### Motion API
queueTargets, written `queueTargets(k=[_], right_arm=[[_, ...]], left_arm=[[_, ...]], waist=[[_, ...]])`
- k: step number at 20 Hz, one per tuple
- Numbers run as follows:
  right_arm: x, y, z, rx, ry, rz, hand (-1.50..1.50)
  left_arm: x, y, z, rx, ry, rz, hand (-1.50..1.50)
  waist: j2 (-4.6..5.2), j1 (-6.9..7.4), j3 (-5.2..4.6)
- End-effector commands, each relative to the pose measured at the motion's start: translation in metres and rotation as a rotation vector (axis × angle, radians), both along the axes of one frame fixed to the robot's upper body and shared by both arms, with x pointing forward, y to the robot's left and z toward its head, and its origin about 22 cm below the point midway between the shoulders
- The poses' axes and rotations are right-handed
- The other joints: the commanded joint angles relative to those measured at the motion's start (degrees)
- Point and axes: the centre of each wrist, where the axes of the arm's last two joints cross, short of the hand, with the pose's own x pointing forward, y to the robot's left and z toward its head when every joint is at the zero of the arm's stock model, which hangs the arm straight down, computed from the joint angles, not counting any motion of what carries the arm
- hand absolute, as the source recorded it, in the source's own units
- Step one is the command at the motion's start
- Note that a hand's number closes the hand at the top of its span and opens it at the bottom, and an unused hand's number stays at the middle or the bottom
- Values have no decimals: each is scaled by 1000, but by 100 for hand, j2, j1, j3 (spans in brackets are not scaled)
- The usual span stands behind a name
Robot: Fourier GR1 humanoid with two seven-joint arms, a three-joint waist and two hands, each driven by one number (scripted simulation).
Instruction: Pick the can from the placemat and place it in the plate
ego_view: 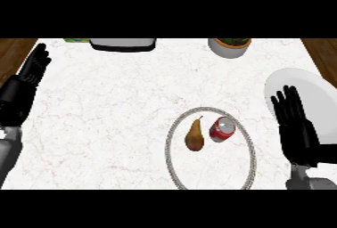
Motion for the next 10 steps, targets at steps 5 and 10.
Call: queueTargets(k=[5,10], right_arm=[[51,-12,46,-170,-110,445,150],[48,-40,14,-358,-219,126,-150]], left_arm=[[-13,-19,-55,-183,223,38,0],[-28,-36,-77,-257,363,63,0]], waist=[[136,280,203],[106,151,217]])
